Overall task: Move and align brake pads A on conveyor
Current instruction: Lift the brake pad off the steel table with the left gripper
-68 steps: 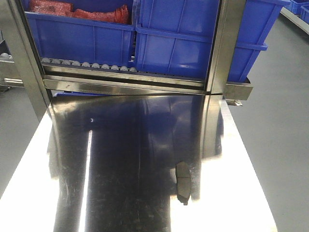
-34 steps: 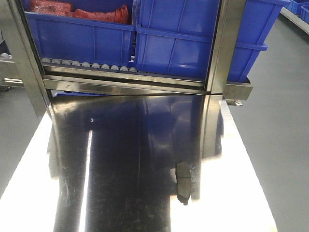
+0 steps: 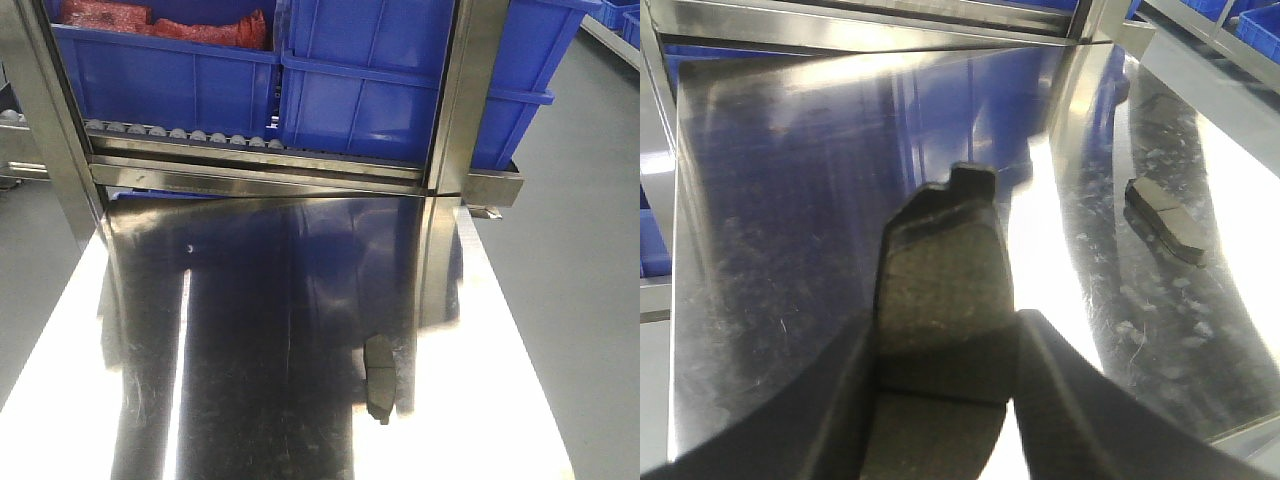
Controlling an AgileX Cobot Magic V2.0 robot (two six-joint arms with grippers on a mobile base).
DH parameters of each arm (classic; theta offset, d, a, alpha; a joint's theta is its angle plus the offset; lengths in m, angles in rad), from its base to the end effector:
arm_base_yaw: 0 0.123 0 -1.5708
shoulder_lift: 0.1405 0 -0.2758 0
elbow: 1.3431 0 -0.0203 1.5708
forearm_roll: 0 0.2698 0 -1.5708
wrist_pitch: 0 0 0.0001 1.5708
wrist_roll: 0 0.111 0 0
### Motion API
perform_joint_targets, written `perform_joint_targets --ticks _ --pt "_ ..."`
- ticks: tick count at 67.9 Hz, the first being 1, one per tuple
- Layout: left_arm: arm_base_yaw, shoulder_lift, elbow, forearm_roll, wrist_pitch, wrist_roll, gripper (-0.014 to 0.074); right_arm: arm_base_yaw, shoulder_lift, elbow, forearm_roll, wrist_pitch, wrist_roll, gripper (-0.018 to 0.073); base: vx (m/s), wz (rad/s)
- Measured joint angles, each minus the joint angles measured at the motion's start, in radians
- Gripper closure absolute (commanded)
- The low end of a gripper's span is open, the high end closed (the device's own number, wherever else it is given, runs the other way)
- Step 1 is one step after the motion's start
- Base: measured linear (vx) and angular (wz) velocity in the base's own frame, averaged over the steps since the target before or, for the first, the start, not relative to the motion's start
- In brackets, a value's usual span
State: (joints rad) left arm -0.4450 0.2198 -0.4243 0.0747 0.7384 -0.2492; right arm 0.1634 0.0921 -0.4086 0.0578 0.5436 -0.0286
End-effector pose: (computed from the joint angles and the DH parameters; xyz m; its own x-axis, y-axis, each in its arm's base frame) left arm 0.0877 -0.0356 0.2694 -0.4565 0.0045 -0.8897 0.3068 0.9395 -0.1527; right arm 0.0800 0.0166 0.2957 -0.1408 -0.0021 -0.9900 -0.1889 0.9817 0.0248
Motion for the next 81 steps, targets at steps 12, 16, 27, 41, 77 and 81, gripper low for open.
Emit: perform_joint_targets --ticks 12,16,27,41,77,81 --pt "0.000 0.000 0.000 0.000 0.000 0.000 0.0602 0.000 0.000 0.000 0.000 -0.012 0.000 0.0141 0.00 0.00" --pt "0.000 0.000 0.000 0.000 0.000 0.000 0.0602 0.000 0.000 0.000 -0.002 -0.015 0.000 0.0141 0.00 0.00" --pt "0.000 0.000 0.000 0.000 0.000 0.000 0.0602 0.000 0.000 0.000 0.000 -0.015 0.000 0.0141 0.00 0.00" --pt "0.000 0.000 0.000 0.000 0.000 0.000 0.0602 0.000 0.003 -0.002 0.008 -0.018 0.000 0.0141 0.00 0.00" --pt "0.000 0.000 0.000 0.000 0.000 0.000 0.0602 0.000 0.743 -0.298 0.049 0.267 0.044 0.0165 0.00 0.00" --pt "0.000 0.000 0.000 0.000 0.000 0.000 0.0602 0.000 0.816 -0.324 0.050 0.276 0.044 0.0165 0.00 0.00"
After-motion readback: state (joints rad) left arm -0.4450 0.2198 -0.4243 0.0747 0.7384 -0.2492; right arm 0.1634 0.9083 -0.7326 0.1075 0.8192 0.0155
